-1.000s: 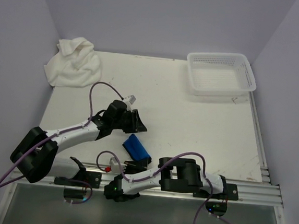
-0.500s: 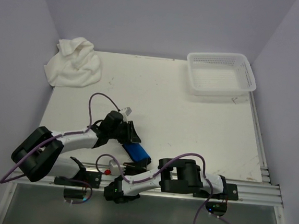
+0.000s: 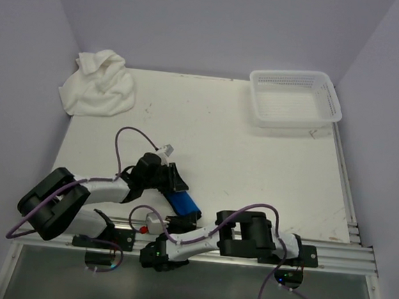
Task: Roll the towels
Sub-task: Roll the towel
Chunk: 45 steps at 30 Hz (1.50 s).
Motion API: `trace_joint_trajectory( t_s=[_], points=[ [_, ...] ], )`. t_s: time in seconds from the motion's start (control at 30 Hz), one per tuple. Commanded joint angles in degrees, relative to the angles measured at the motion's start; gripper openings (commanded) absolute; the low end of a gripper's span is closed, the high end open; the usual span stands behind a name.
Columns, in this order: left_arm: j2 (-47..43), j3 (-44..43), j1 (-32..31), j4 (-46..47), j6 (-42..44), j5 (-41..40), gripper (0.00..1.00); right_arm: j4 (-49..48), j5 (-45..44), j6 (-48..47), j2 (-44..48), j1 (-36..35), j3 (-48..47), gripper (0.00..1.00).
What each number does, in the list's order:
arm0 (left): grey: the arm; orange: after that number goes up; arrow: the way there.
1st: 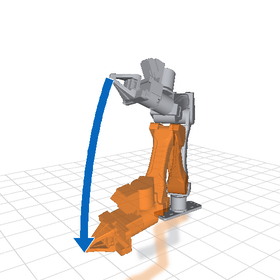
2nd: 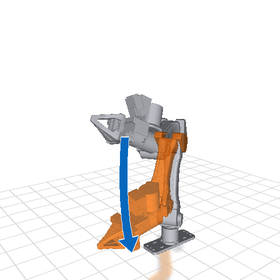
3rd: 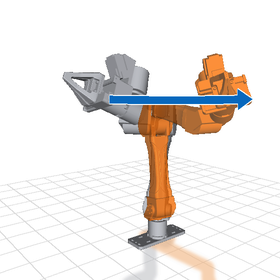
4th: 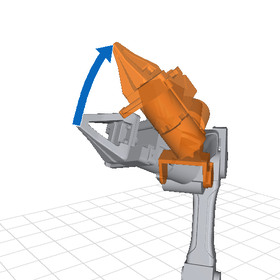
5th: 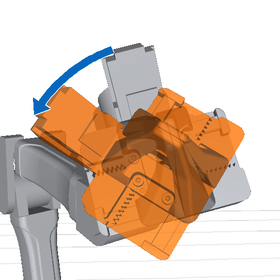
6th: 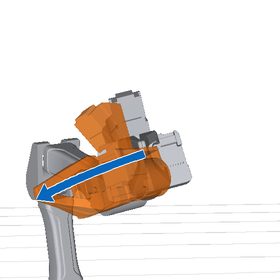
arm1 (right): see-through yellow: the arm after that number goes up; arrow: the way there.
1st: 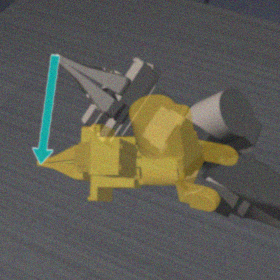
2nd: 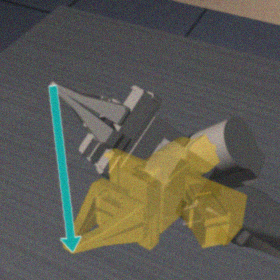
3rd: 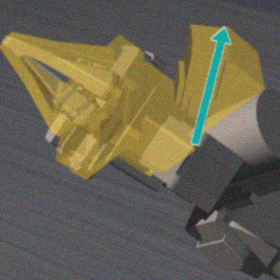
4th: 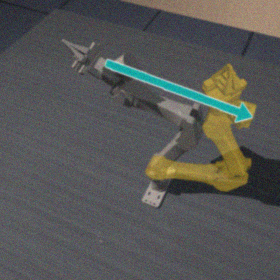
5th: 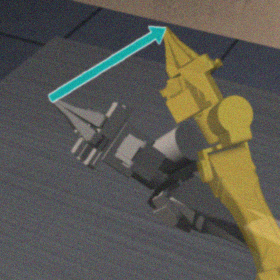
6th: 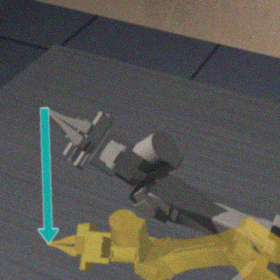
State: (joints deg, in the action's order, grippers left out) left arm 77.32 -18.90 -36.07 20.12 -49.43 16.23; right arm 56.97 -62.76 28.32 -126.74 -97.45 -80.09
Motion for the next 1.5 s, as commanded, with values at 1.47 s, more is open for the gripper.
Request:
trace_joint_trajectory(
  t_s=[1.47],
  points=[
    [3.45, 6.15, 0.30, 2.73, 0.12, -7.09, 0.29, -45.10, 45.17, 19.22, 60.39, 24.31, 39.84, 0.48]
  ],
)
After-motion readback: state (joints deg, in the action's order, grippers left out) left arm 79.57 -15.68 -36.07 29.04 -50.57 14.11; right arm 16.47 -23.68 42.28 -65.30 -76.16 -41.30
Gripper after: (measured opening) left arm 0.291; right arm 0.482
